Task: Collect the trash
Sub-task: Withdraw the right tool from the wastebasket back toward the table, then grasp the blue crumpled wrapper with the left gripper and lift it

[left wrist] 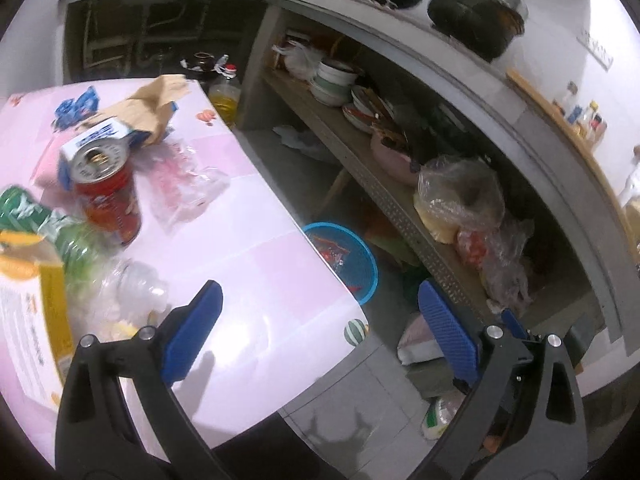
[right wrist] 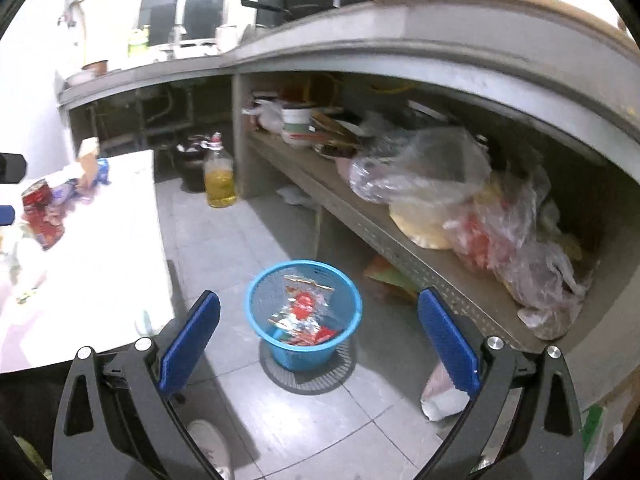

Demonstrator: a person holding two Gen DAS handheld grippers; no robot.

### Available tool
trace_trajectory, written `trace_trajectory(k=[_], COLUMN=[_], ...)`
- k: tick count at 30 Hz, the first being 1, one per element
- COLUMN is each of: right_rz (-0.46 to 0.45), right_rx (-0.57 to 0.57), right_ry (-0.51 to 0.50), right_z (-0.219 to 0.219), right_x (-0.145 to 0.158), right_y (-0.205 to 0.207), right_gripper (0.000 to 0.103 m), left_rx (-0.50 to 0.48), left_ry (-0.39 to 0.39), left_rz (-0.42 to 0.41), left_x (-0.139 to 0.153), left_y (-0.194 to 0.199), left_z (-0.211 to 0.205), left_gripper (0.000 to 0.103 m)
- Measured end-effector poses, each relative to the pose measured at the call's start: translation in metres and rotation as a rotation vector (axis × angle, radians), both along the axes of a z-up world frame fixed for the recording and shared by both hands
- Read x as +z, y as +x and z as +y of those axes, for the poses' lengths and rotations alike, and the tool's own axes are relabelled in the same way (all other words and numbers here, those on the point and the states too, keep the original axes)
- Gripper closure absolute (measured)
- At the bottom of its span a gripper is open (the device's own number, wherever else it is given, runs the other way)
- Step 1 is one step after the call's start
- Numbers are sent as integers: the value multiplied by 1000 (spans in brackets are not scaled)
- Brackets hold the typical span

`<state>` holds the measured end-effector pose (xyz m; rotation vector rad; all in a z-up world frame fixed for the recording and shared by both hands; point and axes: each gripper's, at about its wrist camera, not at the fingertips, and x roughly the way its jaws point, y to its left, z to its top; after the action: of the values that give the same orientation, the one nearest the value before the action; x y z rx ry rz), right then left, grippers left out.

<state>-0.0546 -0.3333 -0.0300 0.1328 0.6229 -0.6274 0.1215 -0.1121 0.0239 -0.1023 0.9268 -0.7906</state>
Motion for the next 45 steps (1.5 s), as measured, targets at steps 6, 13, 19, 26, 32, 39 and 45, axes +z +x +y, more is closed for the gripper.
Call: trace_trajectory(k=[6, 13, 19, 26, 32, 39, 45], right_rz=[-105, -141, -147, -137, -132, -142, -126], right_rx=[52, 140, 250, 374, 433, 520, 666], right_ry=[-60, -25, 10, 98, 177, 276, 398], right_z=[32, 55, 84, 107, 113, 102, 79], right_x=[29, 45, 57, 58, 55, 62, 76], right_y=[-6, 0, 21, 56, 93, 139, 211], right_gripper=[7, 7, 7, 7, 7, 7, 7], left_rx=[67, 158, 259, 336, 338, 259, 190], left_ry=[-30, -49, -22, -13, 15, 144, 388], left_rz=[-41, -120, -164, -227, -189, -122, -131], left_x=[7, 14, 15, 30, 55, 53, 4], left_y=[-6, -10, -2, 29, 115, 254, 335], left_z=[40, 97, 149, 198, 211, 183, 143], left_gripper=[9, 9, 9, 9, 9, 9, 9])
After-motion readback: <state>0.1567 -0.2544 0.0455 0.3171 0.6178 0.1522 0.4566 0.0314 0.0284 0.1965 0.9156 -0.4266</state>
